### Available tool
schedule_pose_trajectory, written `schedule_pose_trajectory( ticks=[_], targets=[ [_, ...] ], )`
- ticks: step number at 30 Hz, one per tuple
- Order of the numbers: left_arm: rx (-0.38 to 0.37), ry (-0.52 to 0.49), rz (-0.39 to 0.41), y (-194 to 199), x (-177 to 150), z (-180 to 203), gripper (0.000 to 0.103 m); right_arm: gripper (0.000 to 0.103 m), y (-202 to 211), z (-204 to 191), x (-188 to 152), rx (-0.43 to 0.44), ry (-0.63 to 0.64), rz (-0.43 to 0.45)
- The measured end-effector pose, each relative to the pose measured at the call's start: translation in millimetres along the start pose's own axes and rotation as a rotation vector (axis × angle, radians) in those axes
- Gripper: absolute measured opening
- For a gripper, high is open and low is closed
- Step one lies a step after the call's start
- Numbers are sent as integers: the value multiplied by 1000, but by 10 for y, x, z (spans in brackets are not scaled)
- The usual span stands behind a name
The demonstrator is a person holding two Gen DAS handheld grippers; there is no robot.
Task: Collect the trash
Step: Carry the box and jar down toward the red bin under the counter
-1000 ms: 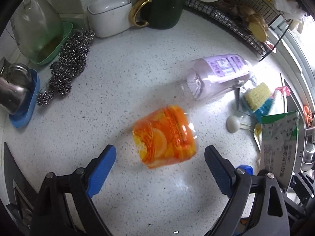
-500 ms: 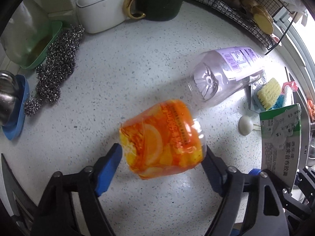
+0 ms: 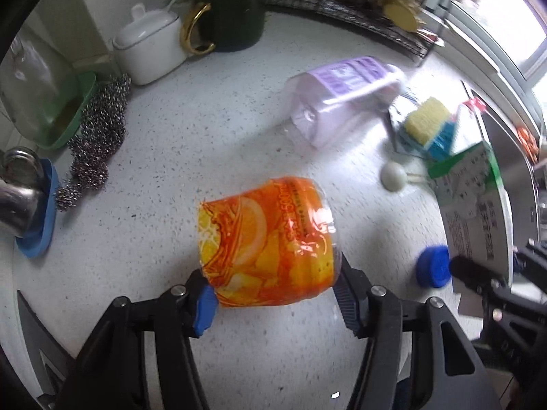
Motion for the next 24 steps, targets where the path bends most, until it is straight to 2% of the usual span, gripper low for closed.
schedule_pose_trajectory(
  ticks=[4,12,24],
  targets=[
    [-8,-51,16,221,-171,155,56,23,124,67,-197,8,-1,10],
    [-22,-88,46,517,-451,429,56,23,528,156,-576,33,-19,72],
    [0,-178,138,1112,-1096,1200,56,23,1170,401,-1389,50,-74,181]
  ],
)
Point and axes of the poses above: each gripper's, at about its wrist camera, not at the fingertips, and y roughly against the way its jaws point, z to its right, x to its top, the point moved 8 cm from there along -y, roughly the way its jaws point, and after that the axes turned 1 degree about -x, right-handed, at the moved point
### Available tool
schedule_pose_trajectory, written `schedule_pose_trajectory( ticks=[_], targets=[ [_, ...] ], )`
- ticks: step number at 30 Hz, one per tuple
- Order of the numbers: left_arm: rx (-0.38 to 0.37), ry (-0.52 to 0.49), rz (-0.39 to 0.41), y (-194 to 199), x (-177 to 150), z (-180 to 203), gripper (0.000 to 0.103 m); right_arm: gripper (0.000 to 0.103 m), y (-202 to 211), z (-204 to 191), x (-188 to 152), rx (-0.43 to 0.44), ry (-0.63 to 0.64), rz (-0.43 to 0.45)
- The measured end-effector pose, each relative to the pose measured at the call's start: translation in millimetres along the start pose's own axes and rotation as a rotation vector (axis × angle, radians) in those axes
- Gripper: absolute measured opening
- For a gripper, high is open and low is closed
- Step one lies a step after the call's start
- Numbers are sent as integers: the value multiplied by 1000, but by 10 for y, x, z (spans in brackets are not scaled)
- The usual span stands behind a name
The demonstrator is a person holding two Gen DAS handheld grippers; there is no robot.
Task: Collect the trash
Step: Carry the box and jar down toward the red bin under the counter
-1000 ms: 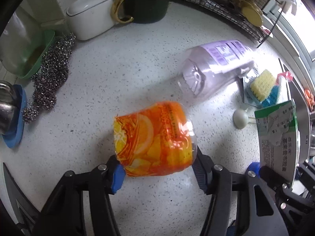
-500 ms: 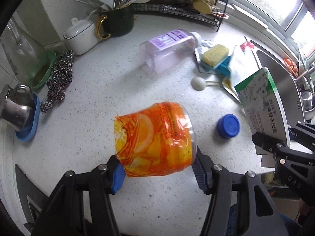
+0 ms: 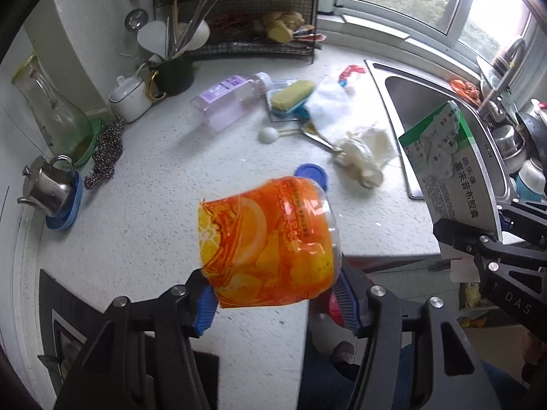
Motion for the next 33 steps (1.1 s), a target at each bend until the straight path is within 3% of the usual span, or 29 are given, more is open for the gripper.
schedule_pose_trajectory(
  ticks=[9,15,24,33],
  targets=[
    [-48,-30,26,318,-552,908,56,23,452,435,-786,-18,-47,40],
    [-42,-40,-21,179,-1021,1295,56,23,480,649,-1391,-15,-73,19],
    [-49,-42,-151,-555,-1751,1584,56,23,-214,792,-2101,-12,-131,-80],
    [-41,-47,-231,-1559,-2251,1586,56,23,-1465,824,-2521,17,-202,-196]
  ],
)
Point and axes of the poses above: each gripper's, at about its wrist camera, not at the fingertips, and y roughly against the way its jaws point, z to its right, x to its top, the point moved 8 cm from there along -y, roughly the way its jaws point, and after that the axes turned 1 degree about -x, right-handed, at the moved point
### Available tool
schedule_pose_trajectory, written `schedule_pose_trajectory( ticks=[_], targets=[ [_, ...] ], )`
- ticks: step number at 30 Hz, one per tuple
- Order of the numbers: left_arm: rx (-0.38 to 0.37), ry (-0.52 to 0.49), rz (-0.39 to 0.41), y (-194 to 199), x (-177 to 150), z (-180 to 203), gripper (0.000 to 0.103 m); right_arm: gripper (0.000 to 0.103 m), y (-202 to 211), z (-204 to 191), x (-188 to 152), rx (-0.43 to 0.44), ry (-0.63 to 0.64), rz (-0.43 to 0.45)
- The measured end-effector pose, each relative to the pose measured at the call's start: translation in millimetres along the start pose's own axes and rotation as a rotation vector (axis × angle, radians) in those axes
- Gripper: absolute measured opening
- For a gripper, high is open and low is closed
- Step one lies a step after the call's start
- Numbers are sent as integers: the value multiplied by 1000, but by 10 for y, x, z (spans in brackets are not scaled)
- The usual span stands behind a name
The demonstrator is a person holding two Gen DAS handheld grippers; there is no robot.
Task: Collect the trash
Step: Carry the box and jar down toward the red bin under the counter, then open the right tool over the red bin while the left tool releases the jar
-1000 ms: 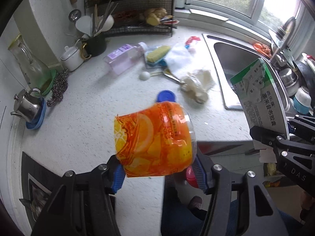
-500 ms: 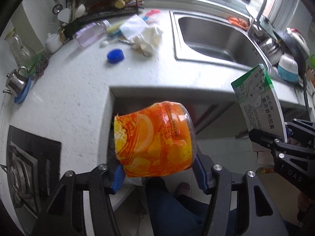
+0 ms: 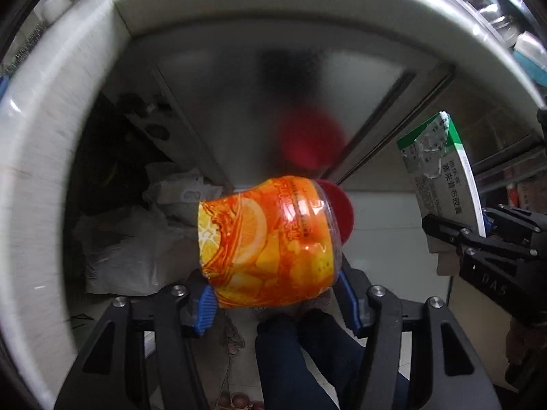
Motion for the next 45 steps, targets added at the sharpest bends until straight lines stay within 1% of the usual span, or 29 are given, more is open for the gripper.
schedule_pose_trajectory(
  ticks=[4,7,11,13,15,16,17,18,23,24,27,31,34,35,38,40,42,45],
  targets=[
    [1,-10,-10,-399,-6,-42,56,23,-497,38,42,3,-29,-17],
    [15,-29,-20,-708,-51,-37,56,23,-870,12,43,1,-31,-48],
    [11,-34,-27,-948,-54,-49,56,24,-1246,5,73,-20,-51,-52],
    [8,-43,-26,-1001,-48,-27,56,34,-1363,64,8,-16,-49,-64],
    [4,-56,-27,-1006,-48,-1,56,60,-1402,71,0,-15,-46,-48],
    [4,-60,-28,-1012,-46,1,56,69,-1391,74,15,-13,-51,-32],
    [4,-64,-31,-1008,-45,9,56,85,-1374,89,16,-13,-56,-25],
    [1,-66,-33,-1002,-41,14,56,90,-1348,98,19,-10,-63,-21],
    [-16,-96,-32,-957,23,106,56,90,-1197,329,-93,-26,-112,-19],
    [-18,-107,-30,-941,38,145,56,92,-1152,394,-89,-32,-126,-12],
    [-24,-139,-26,-916,90,263,56,98,-1011,517,-109,-42,-161,22],
    [-56,-177,-36,-953,154,441,56,98,-857,598,-124,-75,-158,81],
    [-72,-203,-37,-999,198,560,56,98,-853,666,-176,-38,-170,36],
    [-80,-213,-39,-1020,212,609,56,98,-875,679,-207,-40,-171,25],
    [-95,-240,-42,-1090,249,714,56,98,-898,796,-259,-108,-178,16],
    [-103,-258,-45,-1153,269,783,56,98,-895,867,-263,-142,-199,25],
    [-107,-274,-48,-1196,290,828,56,98,-861,978,-283,-161,-235,26],
    [-111,-298,-52,-1258,316,912,56,98,-843,1095,-322,-155,-284,15]
  ],
)
Point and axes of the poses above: each gripper's, at about its wrist camera, not at the fingertips, and y roughly against the way its jaws point, z to its right, x to its top, the point moved 8 cm from there along -y, roughly the way its jaws point, and after that the axes turned 1 degree about -x, right-handed, at the moved point
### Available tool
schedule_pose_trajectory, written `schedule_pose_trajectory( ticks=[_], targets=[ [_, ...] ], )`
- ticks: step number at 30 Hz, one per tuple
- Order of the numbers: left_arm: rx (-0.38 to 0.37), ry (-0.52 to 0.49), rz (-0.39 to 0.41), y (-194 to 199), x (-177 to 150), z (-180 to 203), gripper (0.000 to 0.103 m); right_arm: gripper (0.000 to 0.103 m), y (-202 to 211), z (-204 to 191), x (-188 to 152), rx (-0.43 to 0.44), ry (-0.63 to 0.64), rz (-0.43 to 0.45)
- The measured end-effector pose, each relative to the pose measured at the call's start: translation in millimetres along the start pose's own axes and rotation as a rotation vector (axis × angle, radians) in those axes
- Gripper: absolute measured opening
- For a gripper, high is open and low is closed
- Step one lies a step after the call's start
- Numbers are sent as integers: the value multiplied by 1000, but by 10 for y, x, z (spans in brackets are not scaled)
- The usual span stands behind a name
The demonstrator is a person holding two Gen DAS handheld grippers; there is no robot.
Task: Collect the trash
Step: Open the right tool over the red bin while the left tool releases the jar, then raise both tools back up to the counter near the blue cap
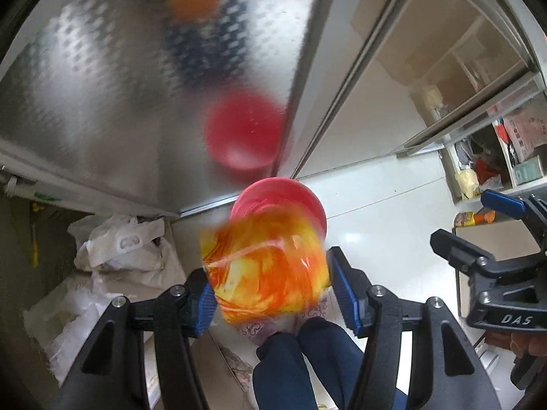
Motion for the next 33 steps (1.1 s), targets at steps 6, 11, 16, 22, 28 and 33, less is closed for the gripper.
schedule_pose_trajectory(
  ticks=[6,11,16,22,28,33],
  targets=[
    [-25,-31,-7,-60,91,151,57,98,28,141,-45,13,-60,-2],
    [-40,-45,-14,-51,135,205,65,98,30,174,-94,5,-77,-5],
    [-49,-55,-14,18,149,221,65,98,132,197,-97,-3,-94,-2],
    [-74,-4,9,370,120,158,68,98,370,202,-82,-3,-102,10],
    [-22,31,78,1181,141,102,82,98,952,167,10,15,-96,53],
    [-8,56,147,1893,185,58,89,98,1612,-17,175,48,-43,126]
  ],
)
Point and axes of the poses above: each gripper's, at about its wrist camera, not at the fingertips, and y roughly against the way its jaws point, z to its right, x to its top, the point moved 8 cm from there along -y, roughly the way its jaws point, and after that the axes turned 1 degree about -x, right-handed, at the moved point
